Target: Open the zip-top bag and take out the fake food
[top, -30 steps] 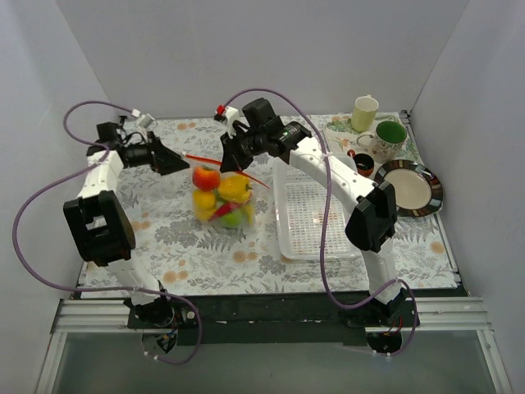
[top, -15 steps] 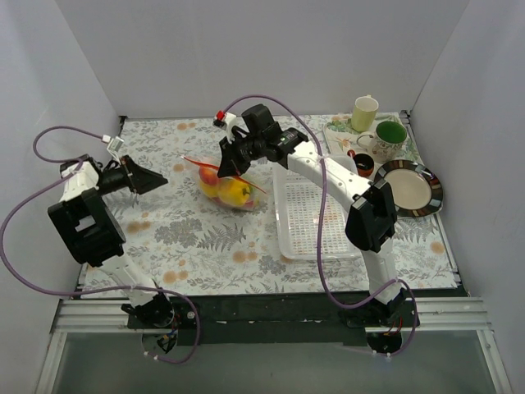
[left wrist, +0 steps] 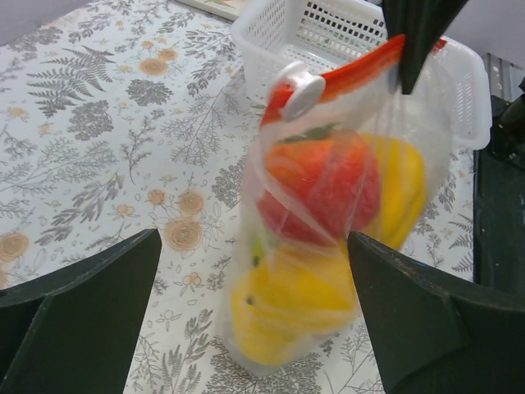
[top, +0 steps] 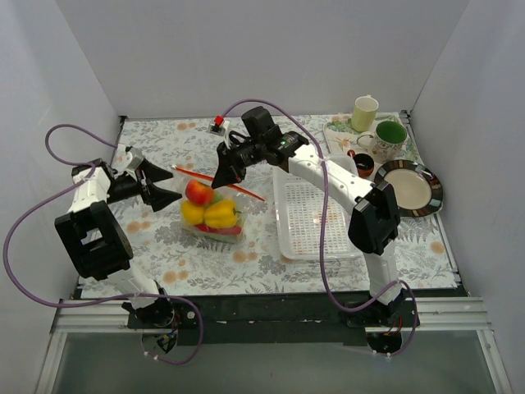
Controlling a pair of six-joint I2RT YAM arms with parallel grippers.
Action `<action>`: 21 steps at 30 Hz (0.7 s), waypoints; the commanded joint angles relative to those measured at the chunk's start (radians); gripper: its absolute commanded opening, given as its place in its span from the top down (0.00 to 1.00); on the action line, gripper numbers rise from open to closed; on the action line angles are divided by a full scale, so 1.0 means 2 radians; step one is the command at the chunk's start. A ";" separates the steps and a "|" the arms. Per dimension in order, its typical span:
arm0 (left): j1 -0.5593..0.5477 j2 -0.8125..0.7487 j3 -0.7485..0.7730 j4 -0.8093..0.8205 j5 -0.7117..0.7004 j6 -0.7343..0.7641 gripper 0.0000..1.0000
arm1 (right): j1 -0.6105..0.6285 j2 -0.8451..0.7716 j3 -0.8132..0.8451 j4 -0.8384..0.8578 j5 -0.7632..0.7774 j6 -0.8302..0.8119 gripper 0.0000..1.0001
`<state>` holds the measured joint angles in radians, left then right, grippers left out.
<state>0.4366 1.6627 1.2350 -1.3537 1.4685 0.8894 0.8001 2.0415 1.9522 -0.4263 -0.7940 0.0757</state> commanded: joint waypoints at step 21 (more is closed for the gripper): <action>-0.041 -0.073 0.018 0.125 0.165 -0.169 0.02 | 0.010 -0.040 -0.033 0.031 -0.103 -0.018 0.99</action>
<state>0.3817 1.5406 1.2510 -1.1702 1.4693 0.6273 0.8139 2.0087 1.8671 -0.3790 -0.9463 0.0677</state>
